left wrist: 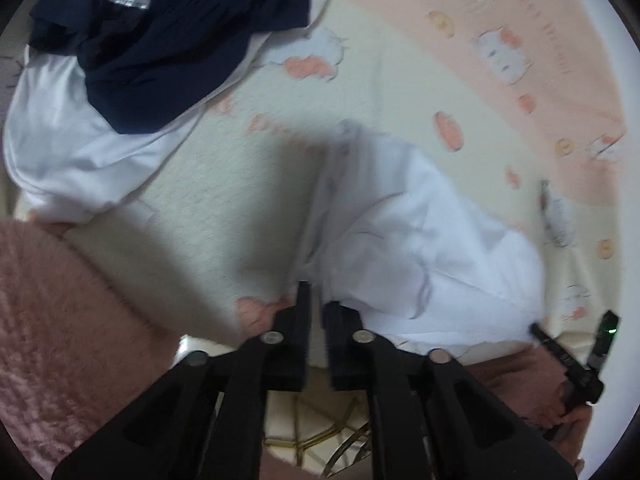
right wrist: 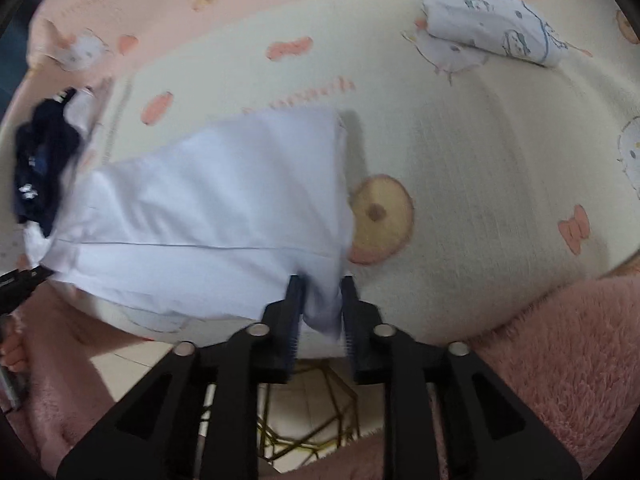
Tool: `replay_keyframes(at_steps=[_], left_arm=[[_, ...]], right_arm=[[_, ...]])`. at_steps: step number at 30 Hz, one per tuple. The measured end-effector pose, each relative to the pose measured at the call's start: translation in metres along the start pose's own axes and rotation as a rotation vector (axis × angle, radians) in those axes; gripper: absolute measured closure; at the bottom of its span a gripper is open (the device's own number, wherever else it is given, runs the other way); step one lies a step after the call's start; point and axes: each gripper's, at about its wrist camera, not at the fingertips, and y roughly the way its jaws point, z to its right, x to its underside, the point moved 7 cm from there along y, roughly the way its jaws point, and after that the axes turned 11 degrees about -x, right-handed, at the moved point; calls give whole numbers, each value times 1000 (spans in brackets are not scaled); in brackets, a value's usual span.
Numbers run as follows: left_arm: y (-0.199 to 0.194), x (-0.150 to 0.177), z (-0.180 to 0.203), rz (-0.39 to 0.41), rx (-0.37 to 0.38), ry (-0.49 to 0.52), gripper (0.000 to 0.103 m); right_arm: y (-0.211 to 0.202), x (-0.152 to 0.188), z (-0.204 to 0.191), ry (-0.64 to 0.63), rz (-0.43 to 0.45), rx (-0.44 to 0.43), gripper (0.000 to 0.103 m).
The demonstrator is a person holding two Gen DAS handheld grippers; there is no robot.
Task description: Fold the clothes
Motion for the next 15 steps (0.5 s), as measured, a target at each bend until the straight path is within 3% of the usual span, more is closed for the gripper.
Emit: replay_keyframes(at_steps=[5, 11, 13, 15], left_arm=[[-30, -24, 20, 139, 23, 84, 76], [-62, -30, 52, 190, 141, 142, 76], [-69, -30, 53, 206, 126, 167, 74], [-70, -32, 50, 244, 29, 217, 66]], right_arm=[[-39, -23, -9, -26, 146, 16, 71], [-48, -39, -50, -137, 247, 41, 70], [-38, -39, -60, -179, 225, 33, 70], [-15, -35, -67, -223, 151, 22, 69]])
